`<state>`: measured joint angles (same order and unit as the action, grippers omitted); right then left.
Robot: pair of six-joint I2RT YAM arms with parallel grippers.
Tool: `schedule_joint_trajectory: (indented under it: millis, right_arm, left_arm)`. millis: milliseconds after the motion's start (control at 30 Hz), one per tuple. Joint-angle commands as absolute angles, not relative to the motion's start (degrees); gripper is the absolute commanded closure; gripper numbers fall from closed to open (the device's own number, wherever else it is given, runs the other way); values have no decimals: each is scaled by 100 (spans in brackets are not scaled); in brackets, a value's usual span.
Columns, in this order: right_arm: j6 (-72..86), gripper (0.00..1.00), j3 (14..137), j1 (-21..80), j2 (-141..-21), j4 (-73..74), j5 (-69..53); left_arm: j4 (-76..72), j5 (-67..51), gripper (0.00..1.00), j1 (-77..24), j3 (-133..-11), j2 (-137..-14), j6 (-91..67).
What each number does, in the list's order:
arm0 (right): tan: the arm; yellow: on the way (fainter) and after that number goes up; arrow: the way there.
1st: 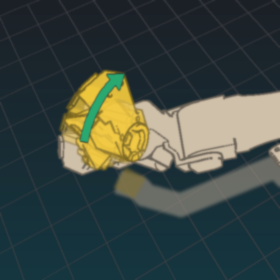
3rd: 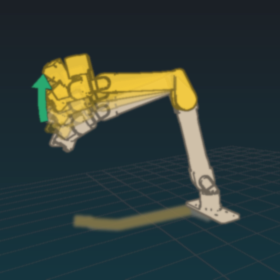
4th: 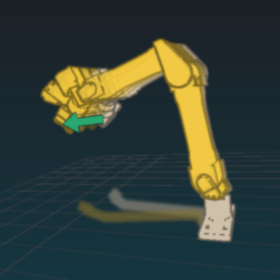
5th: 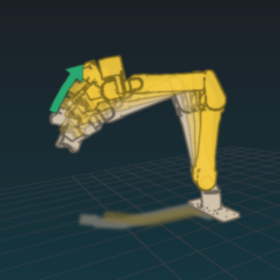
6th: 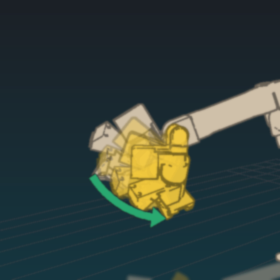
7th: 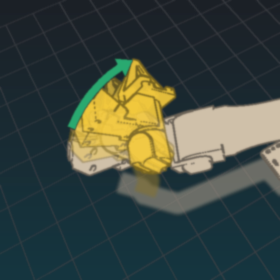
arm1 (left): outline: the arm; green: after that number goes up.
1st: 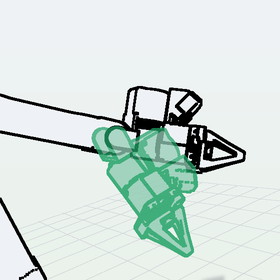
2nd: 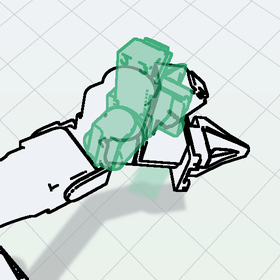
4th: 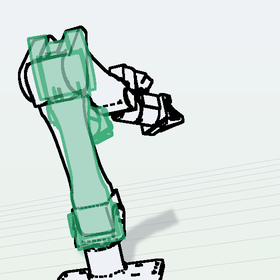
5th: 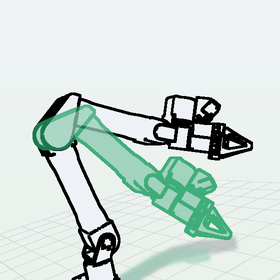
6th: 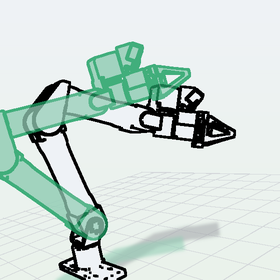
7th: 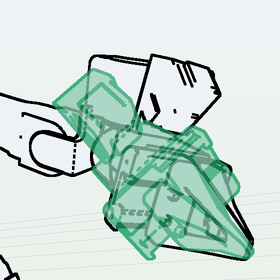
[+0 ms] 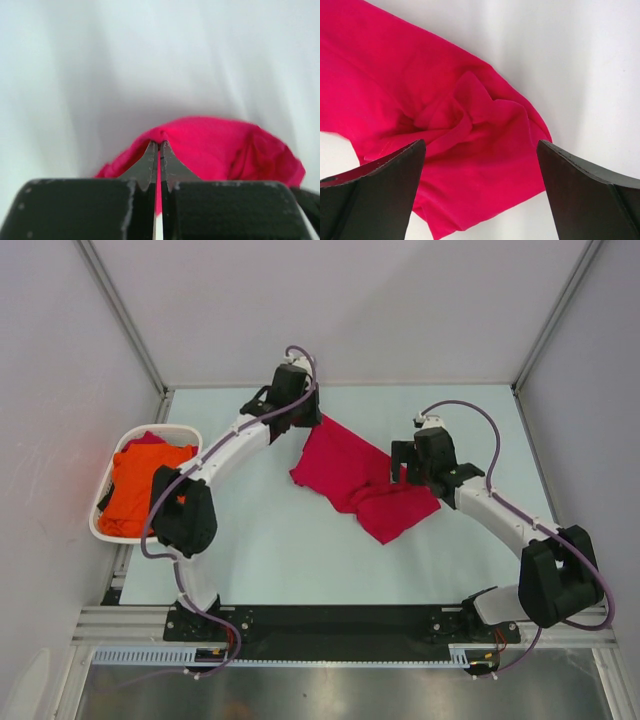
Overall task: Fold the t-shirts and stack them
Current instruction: Flatten out the tshirt
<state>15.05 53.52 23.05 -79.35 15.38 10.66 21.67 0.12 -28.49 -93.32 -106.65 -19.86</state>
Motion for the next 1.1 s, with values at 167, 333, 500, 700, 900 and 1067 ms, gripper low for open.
schedule_joint_trajectory:
  millis: [167,333,500,700,900,1067]
  right_arm:
    - [1643,0,5880,2215,-8173,1705,238]
    - [1775,3,6012,2109,-8613,1802,-464]
    - [1916,8,6108,2101,-9149,1600,-1227]
    - [2267,11,6117,2206,-9624,897,-1951]
    - [2267,10,6591,2478,-9808,1107,-1741]
    - [2312,11,6933,2672,-10177,1037,-1740]
  left_arm:
    - [2838,53,100,-2004,-11792,-11996,-1731]
    - [2900,53,100,-1750,-12112,-12577,-1784]
    - [2751,149,100,-1600,-11708,-12630,-1784]
    - [2452,114,100,-1363,-11031,-12542,-1872]
    - [2312,53,100,-1336,-10749,-12419,-1942]
    - [2294,53,100,-1336,-10653,-12384,-1960]
